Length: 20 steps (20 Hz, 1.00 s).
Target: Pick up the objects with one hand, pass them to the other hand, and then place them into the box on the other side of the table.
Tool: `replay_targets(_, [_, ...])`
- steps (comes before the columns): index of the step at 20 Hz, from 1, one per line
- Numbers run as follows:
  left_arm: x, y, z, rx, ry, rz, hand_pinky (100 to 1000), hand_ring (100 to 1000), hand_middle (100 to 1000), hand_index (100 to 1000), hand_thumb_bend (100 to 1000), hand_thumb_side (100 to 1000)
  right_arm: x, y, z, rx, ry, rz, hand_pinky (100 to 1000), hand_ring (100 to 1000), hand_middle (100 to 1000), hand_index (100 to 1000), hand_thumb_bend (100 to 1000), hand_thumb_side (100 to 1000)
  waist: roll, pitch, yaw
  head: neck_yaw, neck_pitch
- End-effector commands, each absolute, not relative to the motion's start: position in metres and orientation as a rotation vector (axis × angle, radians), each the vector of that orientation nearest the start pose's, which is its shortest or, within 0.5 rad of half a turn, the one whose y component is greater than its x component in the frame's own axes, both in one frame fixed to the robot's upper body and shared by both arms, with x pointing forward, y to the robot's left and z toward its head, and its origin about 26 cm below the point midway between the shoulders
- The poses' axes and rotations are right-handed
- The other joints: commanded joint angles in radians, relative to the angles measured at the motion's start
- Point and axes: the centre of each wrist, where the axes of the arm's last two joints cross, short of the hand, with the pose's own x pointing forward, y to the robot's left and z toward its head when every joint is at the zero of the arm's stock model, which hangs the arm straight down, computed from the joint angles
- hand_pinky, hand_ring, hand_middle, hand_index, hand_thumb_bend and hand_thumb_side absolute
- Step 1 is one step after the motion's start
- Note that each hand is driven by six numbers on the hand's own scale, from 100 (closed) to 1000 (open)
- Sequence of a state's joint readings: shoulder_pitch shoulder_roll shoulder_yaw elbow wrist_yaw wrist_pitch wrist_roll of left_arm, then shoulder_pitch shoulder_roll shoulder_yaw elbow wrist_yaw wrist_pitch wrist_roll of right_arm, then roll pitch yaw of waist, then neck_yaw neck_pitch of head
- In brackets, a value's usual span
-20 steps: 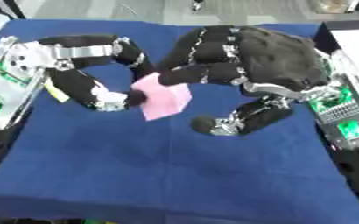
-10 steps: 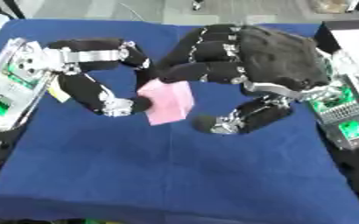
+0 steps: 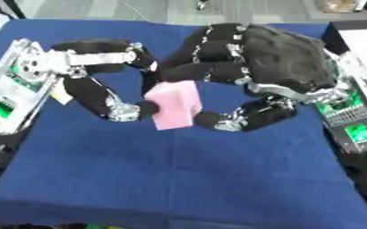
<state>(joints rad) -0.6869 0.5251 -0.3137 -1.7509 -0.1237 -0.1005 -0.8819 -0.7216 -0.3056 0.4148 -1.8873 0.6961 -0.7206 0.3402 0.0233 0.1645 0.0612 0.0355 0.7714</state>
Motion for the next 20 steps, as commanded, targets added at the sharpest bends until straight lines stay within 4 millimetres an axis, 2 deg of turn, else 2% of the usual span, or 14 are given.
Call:
replay_targets(1, [0.3535,0.1995,0.2598,-0.073,-1.749,-1.89,693,512,440,644,115,548,0.3112,-0.1173,0.2633,0.302,2.218,-1.671,799,790,834,939,252,165,0.002,-0.013,0.0,0.003,-0.001])
replay_targets(11, [0.3545,0.2,0.2608,-0.08,-1.748,-1.884,693,510,438,642,113,548,0.3114,-0.1151,0.26,0.274,2.204,-1.697,795,788,830,941,240,166,0.003,-0.013,0.0,0.004,-0.001])
replay_targets(16, [0.3555,0.2018,0.2603,-0.076,-1.74,-1.883,693,510,438,642,115,546,0.3107,-0.116,0.2607,0.264,2.193,-1.709,801,798,840,952,254,229,0.003,-0.013,-0.002,0.007,-0.001])
replay_targets(20, [0.3568,0.2046,0.2588,-0.064,-1.73,-1.878,693,510,438,642,114,542,0.3087,-0.1179,0.2642,0.258,2.194,-1.706,802,800,843,952,257,241,0.002,-0.014,-0.004,0.01,-0.001])
